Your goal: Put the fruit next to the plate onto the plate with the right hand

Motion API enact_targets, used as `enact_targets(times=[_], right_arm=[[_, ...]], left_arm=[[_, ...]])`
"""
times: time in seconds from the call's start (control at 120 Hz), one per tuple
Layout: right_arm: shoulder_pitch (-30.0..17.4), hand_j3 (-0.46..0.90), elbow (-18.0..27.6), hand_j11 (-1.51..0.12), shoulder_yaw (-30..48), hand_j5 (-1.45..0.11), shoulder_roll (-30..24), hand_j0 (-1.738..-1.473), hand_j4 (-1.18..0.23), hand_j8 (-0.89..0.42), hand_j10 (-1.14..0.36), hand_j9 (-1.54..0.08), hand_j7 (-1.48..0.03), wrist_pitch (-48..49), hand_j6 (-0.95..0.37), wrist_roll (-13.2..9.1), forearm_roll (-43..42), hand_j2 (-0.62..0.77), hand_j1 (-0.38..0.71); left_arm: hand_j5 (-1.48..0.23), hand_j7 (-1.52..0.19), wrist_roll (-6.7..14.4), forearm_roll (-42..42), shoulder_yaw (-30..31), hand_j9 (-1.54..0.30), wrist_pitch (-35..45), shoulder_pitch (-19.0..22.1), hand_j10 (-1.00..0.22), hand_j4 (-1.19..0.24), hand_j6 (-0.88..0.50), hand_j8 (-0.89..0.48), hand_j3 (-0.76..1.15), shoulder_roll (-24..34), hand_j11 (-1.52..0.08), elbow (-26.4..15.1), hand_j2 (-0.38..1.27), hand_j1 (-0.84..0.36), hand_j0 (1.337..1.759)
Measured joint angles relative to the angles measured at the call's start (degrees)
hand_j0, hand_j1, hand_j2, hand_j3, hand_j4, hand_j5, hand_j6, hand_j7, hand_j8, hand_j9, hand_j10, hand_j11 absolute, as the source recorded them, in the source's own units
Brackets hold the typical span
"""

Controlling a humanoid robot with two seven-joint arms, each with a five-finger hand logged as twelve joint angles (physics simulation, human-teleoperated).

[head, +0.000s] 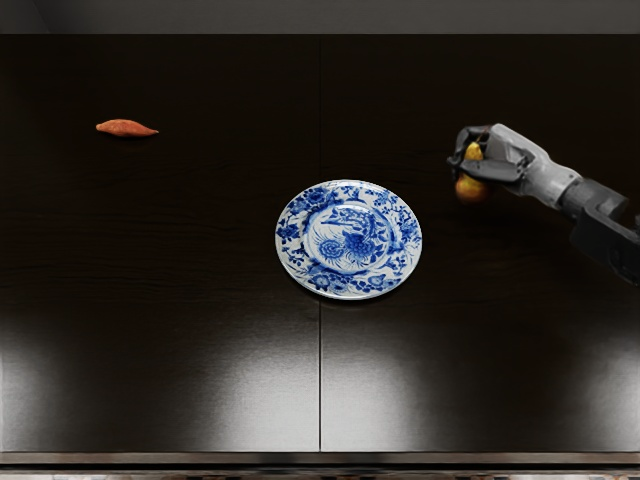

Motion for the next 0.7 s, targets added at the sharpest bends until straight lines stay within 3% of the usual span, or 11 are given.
enact_targets(times=[0.25,0.525,0.7], right_arm=[[0.9,0.00,0.2,-1.18,0.0,-1.13,5.3,-1.625,-0.88,-0.86,-0.82,-1.16,-1.13,-0.1,-0.87,-0.1,1.8,-0.11,0.56],[1.1,0.00,7.5,-1.17,0.0,-1.13,6.7,-1.623,-0.88,-0.86,-0.83,-1.15,-1.13,-0.1,-0.87,-0.1,2.9,-0.12,0.55],[1.5,0.00,9.3,-1.17,-0.5,-1.13,8.3,-1.622,-0.88,-0.87,-0.84,-1.15,-1.13,-0.1,-0.87,-0.1,3.1,-0.12,0.55]], left_arm=[[0.00,0.00,0.0,0.0,0.0,0.00,0.0,0.0,0.00,0.00,0.00,0.00,0.00,0.0,0.00,0.0,0.00,0.35,1.658],[0.00,0.00,0.0,0.0,0.0,0.00,0.0,0.0,0.00,0.00,0.00,0.00,0.00,0.0,0.00,0.0,0.00,0.35,1.658],[0.00,0.00,0.0,0.0,0.0,0.00,0.0,0.0,0.00,0.00,0.00,0.00,0.00,0.0,0.00,0.0,0.00,0.35,1.658]])
